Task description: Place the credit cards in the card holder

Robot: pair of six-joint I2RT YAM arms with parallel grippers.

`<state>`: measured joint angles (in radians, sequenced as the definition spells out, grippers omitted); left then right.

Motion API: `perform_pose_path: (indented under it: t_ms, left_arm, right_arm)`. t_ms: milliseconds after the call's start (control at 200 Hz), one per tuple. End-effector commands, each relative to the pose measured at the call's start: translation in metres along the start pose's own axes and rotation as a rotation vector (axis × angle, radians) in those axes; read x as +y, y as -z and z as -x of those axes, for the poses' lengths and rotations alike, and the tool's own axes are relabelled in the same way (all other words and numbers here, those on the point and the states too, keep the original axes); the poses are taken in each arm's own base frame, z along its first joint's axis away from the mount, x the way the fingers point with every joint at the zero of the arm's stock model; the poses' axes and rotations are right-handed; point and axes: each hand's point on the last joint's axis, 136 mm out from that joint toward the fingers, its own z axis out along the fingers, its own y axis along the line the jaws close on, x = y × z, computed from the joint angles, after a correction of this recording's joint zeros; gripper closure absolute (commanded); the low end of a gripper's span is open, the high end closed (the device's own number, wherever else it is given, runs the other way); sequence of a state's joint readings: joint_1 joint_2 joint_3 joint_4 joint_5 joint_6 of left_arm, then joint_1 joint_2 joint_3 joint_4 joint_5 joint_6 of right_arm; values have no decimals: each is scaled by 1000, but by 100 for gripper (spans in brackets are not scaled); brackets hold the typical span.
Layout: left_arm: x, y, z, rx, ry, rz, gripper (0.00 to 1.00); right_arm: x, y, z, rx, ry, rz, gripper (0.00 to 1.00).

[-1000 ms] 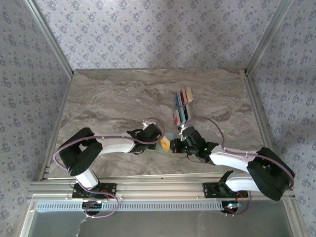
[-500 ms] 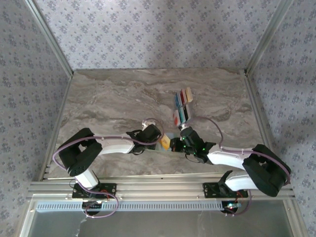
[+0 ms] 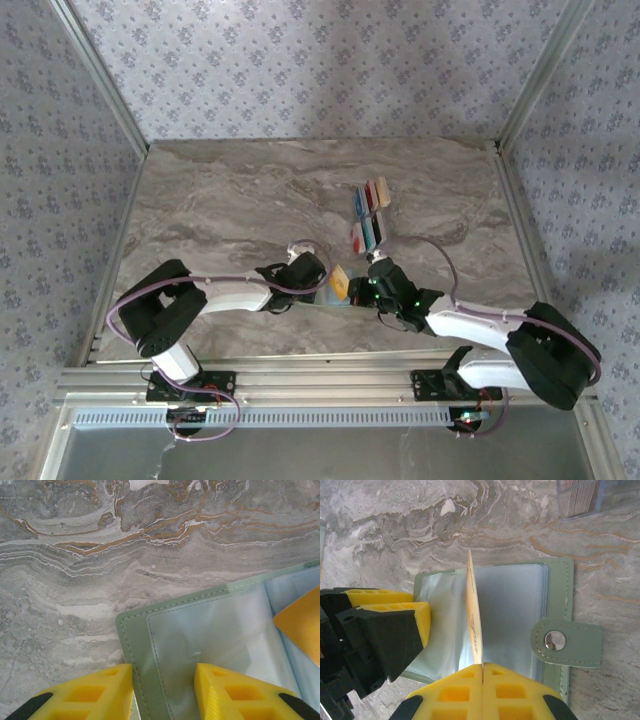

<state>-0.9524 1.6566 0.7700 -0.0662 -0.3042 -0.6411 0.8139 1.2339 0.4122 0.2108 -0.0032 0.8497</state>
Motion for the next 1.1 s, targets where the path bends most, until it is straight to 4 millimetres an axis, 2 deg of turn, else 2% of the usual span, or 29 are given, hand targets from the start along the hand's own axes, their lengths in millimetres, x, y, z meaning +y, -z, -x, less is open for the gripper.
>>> perform_pose_path:
  t_ms: [0, 400, 700, 1094]
  left_arm:
    - [6, -13, -51, 165, -39, -3, 62]
    - [6, -15, -52, 168, -41, 0, 62]
    - [6, -15, -52, 168, -41, -1, 62]
    - [4, -14, -56, 176, -32, -20, 62]
  right_arm:
    - [2, -6, -4, 24, 10, -16, 100]
    - [18, -9, -6, 32, 21, 67, 100]
    - [10, -9, -15, 59, 6, 52, 100]
    - [10, -30, -13, 51, -41, 47, 100]
